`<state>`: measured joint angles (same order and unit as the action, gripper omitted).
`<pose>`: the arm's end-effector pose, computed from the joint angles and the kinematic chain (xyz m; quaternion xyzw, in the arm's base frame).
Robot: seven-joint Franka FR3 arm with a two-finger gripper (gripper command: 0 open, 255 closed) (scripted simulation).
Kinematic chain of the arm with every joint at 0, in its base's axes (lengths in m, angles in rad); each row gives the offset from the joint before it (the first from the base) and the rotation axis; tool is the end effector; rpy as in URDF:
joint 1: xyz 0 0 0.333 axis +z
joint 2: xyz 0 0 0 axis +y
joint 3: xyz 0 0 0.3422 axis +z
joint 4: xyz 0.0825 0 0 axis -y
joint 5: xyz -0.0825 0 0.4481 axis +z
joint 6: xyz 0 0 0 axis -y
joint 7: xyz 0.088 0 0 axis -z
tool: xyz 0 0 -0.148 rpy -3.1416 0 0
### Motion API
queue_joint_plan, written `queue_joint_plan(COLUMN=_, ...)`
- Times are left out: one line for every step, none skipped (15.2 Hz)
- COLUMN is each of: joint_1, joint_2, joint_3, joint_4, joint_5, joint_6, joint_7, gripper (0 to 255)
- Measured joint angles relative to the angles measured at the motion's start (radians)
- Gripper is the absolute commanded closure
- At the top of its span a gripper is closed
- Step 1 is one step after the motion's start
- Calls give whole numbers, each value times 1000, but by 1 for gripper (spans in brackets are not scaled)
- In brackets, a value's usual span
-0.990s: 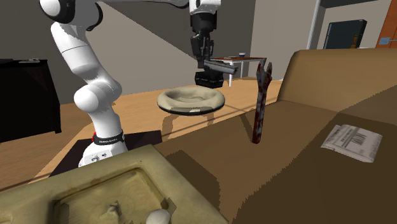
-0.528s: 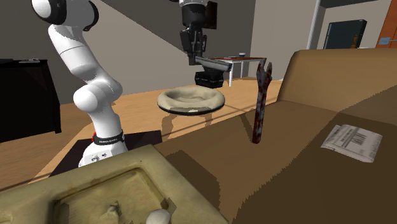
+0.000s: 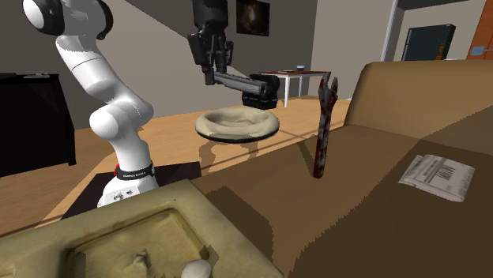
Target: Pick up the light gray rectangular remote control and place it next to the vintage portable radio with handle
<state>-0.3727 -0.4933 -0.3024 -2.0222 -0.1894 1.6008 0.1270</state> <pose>0.3268 -0.3293 0.6204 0.9260 -0.3757 0.0193 0.0299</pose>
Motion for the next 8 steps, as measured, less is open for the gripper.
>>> queue_joint_plan(joint_1=-7, joint_2=-3, joint_3=-16, joint_4=1, joint_5=-7, joint_6=-1, joint_7=-21, gripper=255)
queue_joint_plan(joint_1=-14, joint_2=-12, joint_3=-32, joint_4=-4, joint_5=-16, joint_6=-2, joint_7=-42, gripper=255)
queue_joint_plan(joint_1=-22, joint_2=-12, joint_3=-51, joint_4=3, joint_5=-23, joint_6=-4, joint_7=-68, gripper=255)
queue_joint_plan(joint_1=-29, joint_2=-18, joint_3=-68, joint_4=-1, joint_5=-32, joint_6=-2, joint_7=-90, gripper=255)
queue_joint_plan(joint_1=-36, joint_2=-17, joint_3=-87, joint_4=7, joint_5=-39, joint_6=-6, joint_7=-115, gripper=255)
queue_joint_plan(joint_1=-43, joint_2=-22, joint_3=-104, joint_4=9, joint_5=-47, joint_6=-8, joint_7=-138, gripper=255)
queue_joint_plan(joint_1=-49, joint_2=-22, joint_3=-123, joint_4=9, joint_5=-54, joint_6=-4, joint_7=-161, gripper=255)
queue_joint_plan(joint_1=-57, joint_2=-26, joint_3=-140, joint_4=12, joint_5=-62, joint_6=-6, joint_7=-185, gripper=255)
